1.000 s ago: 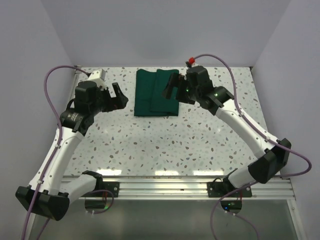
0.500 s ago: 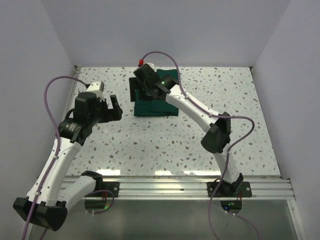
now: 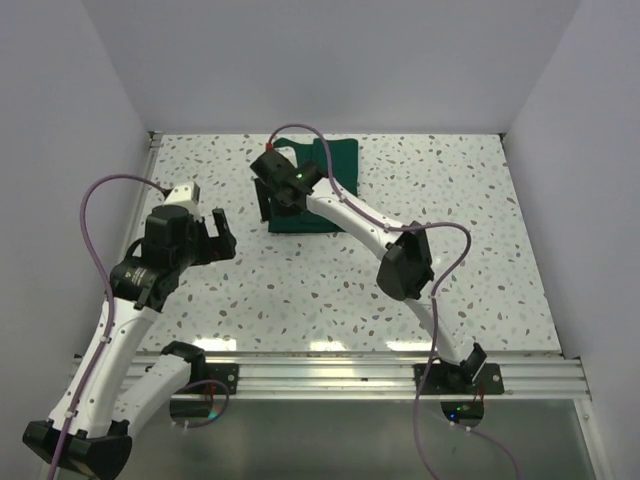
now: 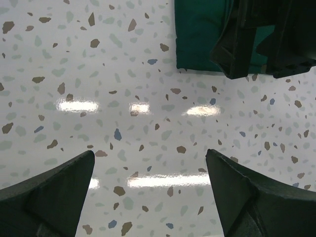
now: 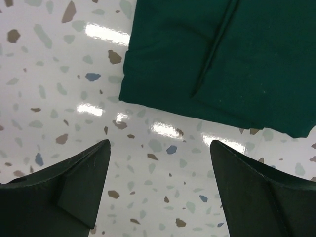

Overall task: Open and lay out the surgical kit
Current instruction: Open the surgical kit at the center of the board.

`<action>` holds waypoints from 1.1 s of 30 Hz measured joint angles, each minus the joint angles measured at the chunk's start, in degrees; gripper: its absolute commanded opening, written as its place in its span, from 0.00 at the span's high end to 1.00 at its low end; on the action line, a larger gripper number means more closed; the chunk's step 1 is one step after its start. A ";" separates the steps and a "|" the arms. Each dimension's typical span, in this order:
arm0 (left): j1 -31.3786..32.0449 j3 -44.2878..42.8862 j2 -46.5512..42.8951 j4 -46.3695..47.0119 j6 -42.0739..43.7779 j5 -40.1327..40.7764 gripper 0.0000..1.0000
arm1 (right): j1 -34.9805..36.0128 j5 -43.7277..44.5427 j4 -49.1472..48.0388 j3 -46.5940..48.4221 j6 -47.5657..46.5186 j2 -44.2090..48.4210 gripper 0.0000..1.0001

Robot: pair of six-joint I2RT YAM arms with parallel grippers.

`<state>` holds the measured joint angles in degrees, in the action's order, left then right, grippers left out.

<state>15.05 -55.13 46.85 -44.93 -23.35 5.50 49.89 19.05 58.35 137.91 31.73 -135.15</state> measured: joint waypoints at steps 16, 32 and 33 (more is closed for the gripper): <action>0.02 0.31 -2.49 -3.43 -0.04 3.72 0.01 | -1.70 5.49 -2.08 2.10 -0.68 -7.32 0.27; 0.02 0.74 -0.37 -3.61 -0.04 3.96 0.01 | -5.46 5.42 -3.23 2.67 0.35 -13.09 0.62; 0.02 0.81 -0.31 -3.58 -0.04 3.96 0.01 | -5.60 5.42 -3.15 2.67 0.37 -13.14 0.66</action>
<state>15.07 -54.33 46.54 -48.51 -23.40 9.45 44.29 24.47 55.20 140.57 32.10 -148.29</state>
